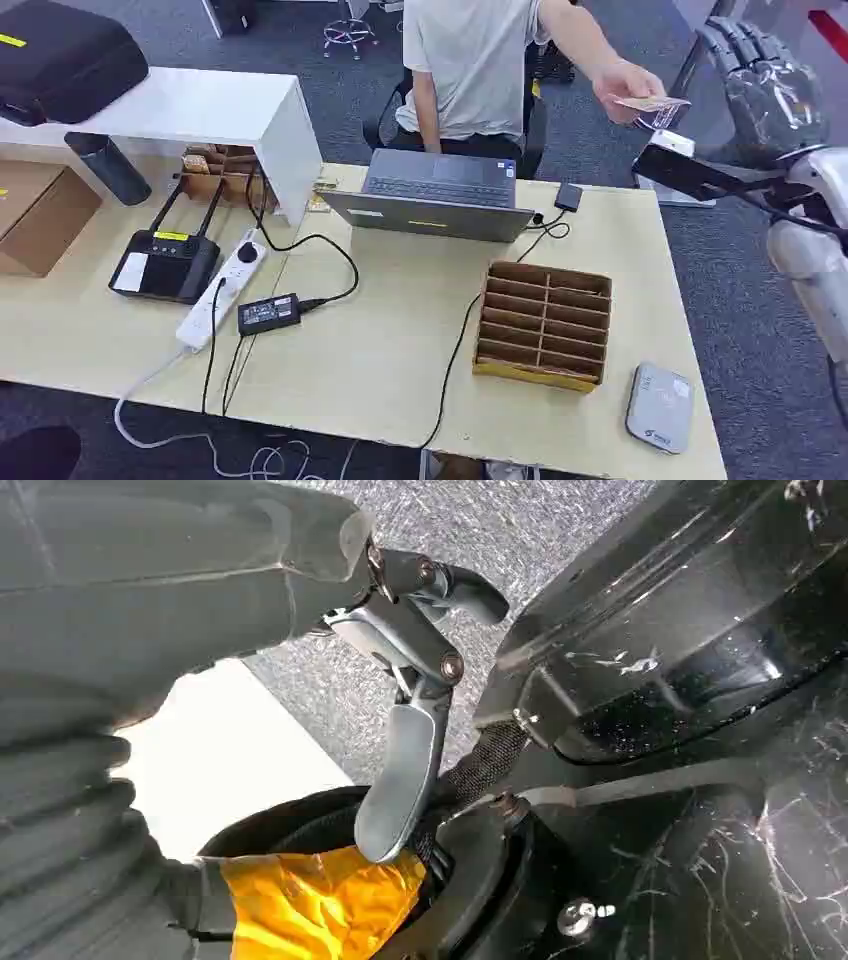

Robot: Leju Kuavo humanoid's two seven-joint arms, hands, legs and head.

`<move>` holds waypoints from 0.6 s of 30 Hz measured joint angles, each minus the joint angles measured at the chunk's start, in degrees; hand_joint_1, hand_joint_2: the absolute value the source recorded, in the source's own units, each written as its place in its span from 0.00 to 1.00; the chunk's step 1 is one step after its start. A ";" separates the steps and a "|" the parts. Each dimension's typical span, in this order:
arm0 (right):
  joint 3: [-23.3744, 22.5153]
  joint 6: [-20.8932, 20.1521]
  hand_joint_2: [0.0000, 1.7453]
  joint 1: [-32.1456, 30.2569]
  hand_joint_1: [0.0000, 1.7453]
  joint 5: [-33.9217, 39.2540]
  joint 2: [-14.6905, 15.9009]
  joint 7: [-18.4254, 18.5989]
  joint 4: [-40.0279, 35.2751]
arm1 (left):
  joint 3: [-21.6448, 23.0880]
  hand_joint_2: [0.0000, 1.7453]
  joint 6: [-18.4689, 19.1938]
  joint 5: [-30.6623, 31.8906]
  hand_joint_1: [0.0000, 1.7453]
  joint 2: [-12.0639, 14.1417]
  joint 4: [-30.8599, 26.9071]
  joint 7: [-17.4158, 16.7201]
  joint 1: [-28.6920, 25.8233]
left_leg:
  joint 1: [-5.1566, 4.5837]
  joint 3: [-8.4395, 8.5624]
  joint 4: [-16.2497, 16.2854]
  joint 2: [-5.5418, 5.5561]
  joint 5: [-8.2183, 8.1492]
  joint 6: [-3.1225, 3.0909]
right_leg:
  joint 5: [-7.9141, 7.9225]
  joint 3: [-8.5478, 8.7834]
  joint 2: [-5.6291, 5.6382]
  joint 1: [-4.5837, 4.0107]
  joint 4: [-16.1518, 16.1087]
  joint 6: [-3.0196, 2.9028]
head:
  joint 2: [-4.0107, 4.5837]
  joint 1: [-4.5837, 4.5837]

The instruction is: Pass the card to the sensor for recognition and then transmit it.

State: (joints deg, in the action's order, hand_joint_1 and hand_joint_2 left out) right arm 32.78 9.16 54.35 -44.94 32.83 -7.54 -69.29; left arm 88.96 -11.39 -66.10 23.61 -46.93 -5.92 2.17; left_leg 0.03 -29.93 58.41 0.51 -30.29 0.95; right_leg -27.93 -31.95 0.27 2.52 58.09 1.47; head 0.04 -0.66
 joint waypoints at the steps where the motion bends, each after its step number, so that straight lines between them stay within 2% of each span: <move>1: 0.29 -0.02 1.00 0.00 0.00 0.00 -0.09 0.00 0.11 | 0.00 1.00 0.18 0.00 0.00 -0.04 0.13 0.00 0.03 | 0.00 0.00 0.00 0.00 0.00 0.00 | 0.00 0.00 0.00 0.00 0.00 0.00 | 0.00 0.00; 14: 2.58 -0.61 1.00 -0.01 0.00 -0.02 -0.96 -0.26 0.77 | -0.02 1.00 1.20 0.00 0.00 -0.50 1.40 0.00 0.24 | -0.06 -0.01 0.00 0.00 0.02 -0.04 | 0.00 0.00 0.01 0.07 0.01 0.01 | 0.00 -0.02; 15: 2.80 -0.79 1.00 -0.01 1.00 -0.02 -1.12 -0.28 0.83 | -0.02 1.00 1.36 0.00 0.00 -0.59 1.55 0.00 0.28 | -0.06 0.00 0.00 -0.01 0.02 -0.04 | 0.00 0.00 0.01 0.07 0.01 0.01 | 0.00 0.00; 18: 3.65 -1.20 1.00 -0.01 1.00 -0.13 -1.71 -0.44 1.05 | -0.02 1.00 1.99 -0.07 0.00 -0.81 2.17 0.04 0.41 | -0.07 0.00 0.00 -0.01 0.03 -0.04 | 0.00 -0.01 0.01 0.07 0.02 0.01 | 0.00 -0.02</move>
State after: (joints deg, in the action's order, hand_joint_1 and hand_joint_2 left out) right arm 36.44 7.96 54.34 -45.07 31.12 -7.98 -68.24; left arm 88.94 -9.40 -66.16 22.80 -44.76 -5.88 2.57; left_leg -0.04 -29.93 58.41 0.50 -30.27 0.91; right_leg -27.93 -31.96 0.28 2.59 58.11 1.48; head 0.04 -0.68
